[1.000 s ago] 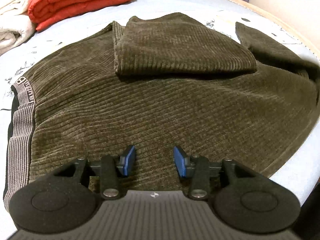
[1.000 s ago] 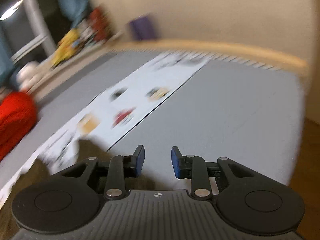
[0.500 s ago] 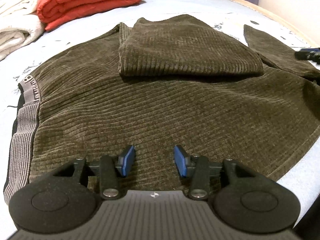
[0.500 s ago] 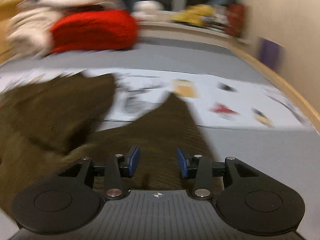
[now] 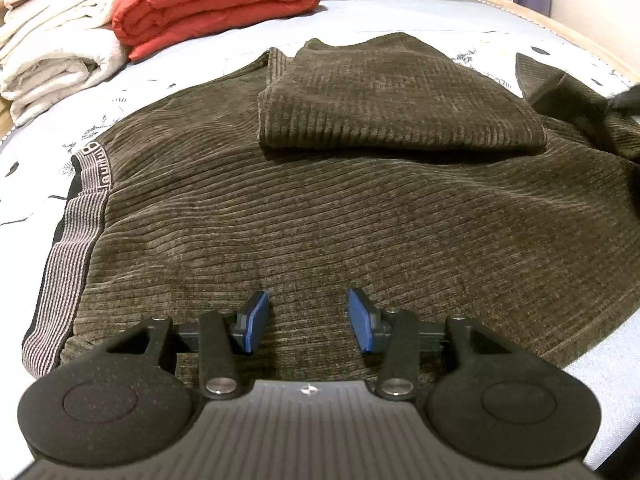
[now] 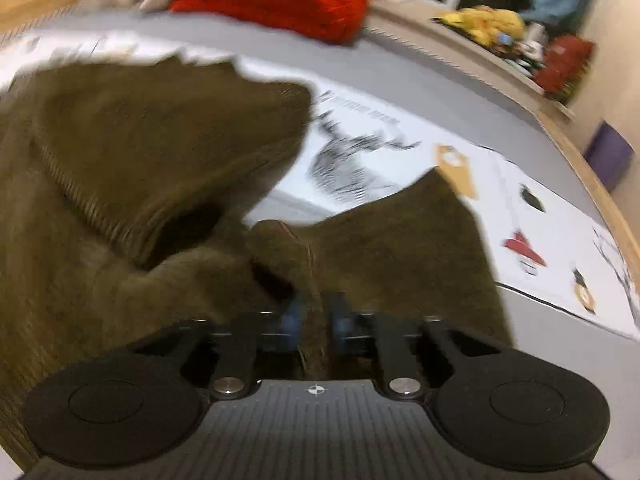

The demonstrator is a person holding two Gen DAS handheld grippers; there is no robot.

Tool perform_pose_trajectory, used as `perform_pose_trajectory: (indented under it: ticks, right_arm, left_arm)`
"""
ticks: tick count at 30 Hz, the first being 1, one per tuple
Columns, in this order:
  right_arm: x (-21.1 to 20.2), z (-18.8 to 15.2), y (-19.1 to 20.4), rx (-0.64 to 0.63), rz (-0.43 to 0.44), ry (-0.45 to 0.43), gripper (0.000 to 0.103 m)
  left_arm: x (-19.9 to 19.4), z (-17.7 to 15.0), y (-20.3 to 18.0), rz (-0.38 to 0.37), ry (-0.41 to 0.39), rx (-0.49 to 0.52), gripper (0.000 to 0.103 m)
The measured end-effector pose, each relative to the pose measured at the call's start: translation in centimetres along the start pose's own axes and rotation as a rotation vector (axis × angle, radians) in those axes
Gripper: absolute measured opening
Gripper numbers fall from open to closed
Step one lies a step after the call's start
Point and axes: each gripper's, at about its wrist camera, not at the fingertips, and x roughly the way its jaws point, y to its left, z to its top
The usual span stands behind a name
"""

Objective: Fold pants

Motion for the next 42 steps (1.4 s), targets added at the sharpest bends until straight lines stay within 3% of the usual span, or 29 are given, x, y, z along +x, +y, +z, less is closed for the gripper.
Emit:
perform_pose_trajectory:
  ticks: [4,7,9,12,13,14,17,22,25,27,31,36,39,42]
  right_arm:
    - [-3.5,-0.3,-10.5,0.425,-0.183,-0.118,0.006]
    - [-7.3,-5.8,-19.8,0.874,-0.409,-0.139,0.006]
    - [-8.6,-11.0,-24.0,1.115,-0.574,-0.046,0.006]
    - [-7.8,-18.6,-27.0,1.401,-0.588,0.153,0.006]
    - [-7.6,-20.0,-27.3,1.443,-0.585,0.172,0.006]
    - [-7.8,-20.5,-27.5,1.460,-0.560,0.143,0.005]
    - [-8.0,-19.0,-27.1,1.325,-0.565,0.122,0.005]
    - [-7.9,-19.4,-27.7,1.392,-0.630,0.116,0.004]
    - [-7.9,-20.6,-28.0,1.430,-0.720,0.134,0.001]
    - [-8.6,-20.3,-27.2,1.385,-0.807,0.154,0.000]
    - [-9.0,-18.7,-26.0,1.344,-0.712,0.094,0.003]
    - [-10.9,-13.3,-22.3,1.097,-0.611,-0.100,0.025]
    - [-11.7,-10.9,-20.2,1.011,-0.443,-0.180,0.035]
    - [-13.1,-9.2,-18.5,0.996,-0.253,-0.254,0.035]
  left_arm:
    - [-0.1,-0.2,-0.2,0.006,-0.007,0.002,0.050]
    - [-0.1,-0.4,-0.2,0.009,-0.016,0.004,0.050]
    - [-0.2,-0.4,-0.2,0.010,-0.019,0.002,0.050]
    - [-0.2,-0.4,-0.1,0.010,-0.017,-0.006,0.050]
    - [-0.2,-0.4,-0.1,0.011,-0.018,-0.011,0.050]
    - [-0.3,-0.4,-0.1,0.012,-0.019,-0.016,0.049]
    - [-0.5,-0.5,0.0,0.012,-0.025,-0.031,0.049]
    - [-1.3,-0.6,0.1,-0.040,-0.032,-0.036,0.051]
    - [-1.8,-0.6,-0.1,-0.126,-0.027,-0.033,0.069]
    - [-2.0,-0.7,-0.8,-0.178,-0.029,-0.010,0.072]
    - [-1.6,-1.0,-2.4,-0.157,-0.019,0.051,0.073]
    - [-1.5,-0.8,-2.0,-0.174,0.005,0.045,0.073]
    - [-1.8,-1.0,-2.0,-0.174,0.018,0.058,0.072]
    - [-2.2,-1.1,-2.1,-0.176,0.034,0.063,0.068]
